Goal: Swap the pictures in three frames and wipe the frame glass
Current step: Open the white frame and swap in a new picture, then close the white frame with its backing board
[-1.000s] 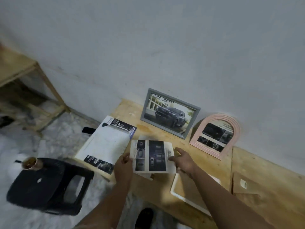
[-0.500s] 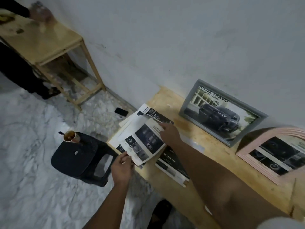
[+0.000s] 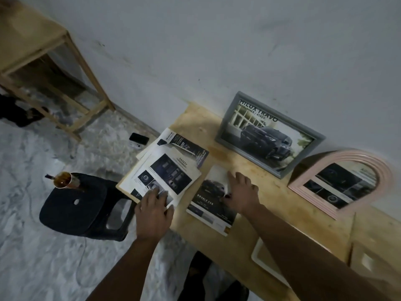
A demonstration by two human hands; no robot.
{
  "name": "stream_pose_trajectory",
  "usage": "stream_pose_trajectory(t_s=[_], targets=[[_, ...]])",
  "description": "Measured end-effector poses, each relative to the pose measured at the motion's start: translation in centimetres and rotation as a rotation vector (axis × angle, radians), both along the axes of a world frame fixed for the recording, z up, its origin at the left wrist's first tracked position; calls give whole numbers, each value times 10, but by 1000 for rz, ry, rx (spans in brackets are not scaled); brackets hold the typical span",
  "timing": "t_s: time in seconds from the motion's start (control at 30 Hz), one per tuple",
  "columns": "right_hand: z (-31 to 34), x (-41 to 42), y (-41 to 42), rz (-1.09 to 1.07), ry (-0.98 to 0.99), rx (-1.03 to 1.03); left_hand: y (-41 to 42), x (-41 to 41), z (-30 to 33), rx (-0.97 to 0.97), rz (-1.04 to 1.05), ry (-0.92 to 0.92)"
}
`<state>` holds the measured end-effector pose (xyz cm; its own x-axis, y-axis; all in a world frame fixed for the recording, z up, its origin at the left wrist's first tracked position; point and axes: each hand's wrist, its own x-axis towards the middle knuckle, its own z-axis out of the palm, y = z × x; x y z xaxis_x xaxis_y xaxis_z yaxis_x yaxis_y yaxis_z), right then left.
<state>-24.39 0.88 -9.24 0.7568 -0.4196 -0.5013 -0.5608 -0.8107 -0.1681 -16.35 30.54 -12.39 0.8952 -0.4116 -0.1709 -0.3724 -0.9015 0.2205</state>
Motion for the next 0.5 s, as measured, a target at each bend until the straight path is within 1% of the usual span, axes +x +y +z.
stream_pose_trajectory(t_s=[0.13, 0.2, 0.37, 0.5], targets=[[1, -3, -3, -73, -27, -41, -5, 2, 1, 55, -40, 45], [2, -6, -7, -135, -52, -8, -8, 2, 6, 74, -66, 36], [18, -42, -24, -421, -181, 361, -30, -14, 23, -41, -132, 39], [45, -102, -39, -842, -368, 597, -64, -40, 26, -141, -331, 66]])
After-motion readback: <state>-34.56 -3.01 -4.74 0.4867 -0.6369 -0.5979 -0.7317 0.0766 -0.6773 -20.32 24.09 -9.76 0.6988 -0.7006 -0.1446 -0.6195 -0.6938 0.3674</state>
